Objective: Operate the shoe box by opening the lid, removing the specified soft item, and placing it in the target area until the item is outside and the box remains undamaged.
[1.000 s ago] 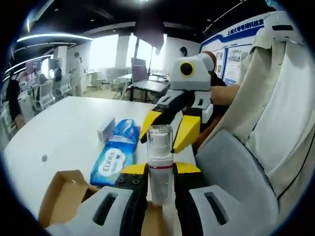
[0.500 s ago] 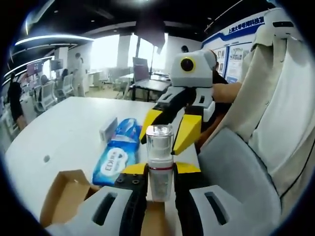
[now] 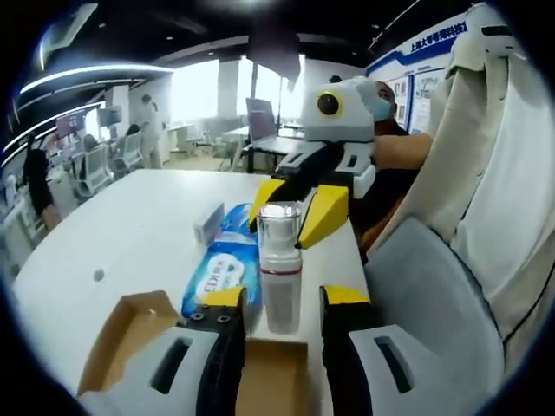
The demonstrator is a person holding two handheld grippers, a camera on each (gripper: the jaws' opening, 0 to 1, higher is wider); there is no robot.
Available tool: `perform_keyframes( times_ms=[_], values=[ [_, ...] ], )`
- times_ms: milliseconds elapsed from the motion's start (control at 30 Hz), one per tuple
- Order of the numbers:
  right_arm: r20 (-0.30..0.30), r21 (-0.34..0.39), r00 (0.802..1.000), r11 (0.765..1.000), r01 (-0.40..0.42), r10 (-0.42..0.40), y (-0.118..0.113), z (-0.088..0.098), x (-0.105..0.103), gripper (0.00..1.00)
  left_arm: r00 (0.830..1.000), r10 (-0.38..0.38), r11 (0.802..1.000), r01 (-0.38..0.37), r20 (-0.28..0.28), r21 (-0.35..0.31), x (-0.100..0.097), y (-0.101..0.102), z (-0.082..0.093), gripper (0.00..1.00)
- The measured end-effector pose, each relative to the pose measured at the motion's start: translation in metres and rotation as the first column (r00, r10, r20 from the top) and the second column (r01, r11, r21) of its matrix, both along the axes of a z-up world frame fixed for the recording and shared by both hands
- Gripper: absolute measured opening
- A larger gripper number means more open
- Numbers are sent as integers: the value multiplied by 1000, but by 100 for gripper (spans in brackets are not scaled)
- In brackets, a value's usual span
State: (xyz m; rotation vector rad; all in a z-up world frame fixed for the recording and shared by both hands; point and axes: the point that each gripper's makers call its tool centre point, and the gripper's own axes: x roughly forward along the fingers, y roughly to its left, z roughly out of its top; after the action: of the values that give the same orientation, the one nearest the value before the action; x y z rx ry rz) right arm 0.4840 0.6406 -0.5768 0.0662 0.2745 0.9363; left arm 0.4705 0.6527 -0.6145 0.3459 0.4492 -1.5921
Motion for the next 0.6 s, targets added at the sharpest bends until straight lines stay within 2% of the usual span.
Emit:
perform_keyframes(
  times_ms=[300,600],
  values=[
    [30,-49,1000,999,-1,3,-16,-1,22,17,994,112,994,-112,15,-8,15,25,2,49],
    [70,-117,998,993,9,-1,-39,-3,50,17,970,244,970,-244,-4,-9,28,48,0,67]
  ],
)
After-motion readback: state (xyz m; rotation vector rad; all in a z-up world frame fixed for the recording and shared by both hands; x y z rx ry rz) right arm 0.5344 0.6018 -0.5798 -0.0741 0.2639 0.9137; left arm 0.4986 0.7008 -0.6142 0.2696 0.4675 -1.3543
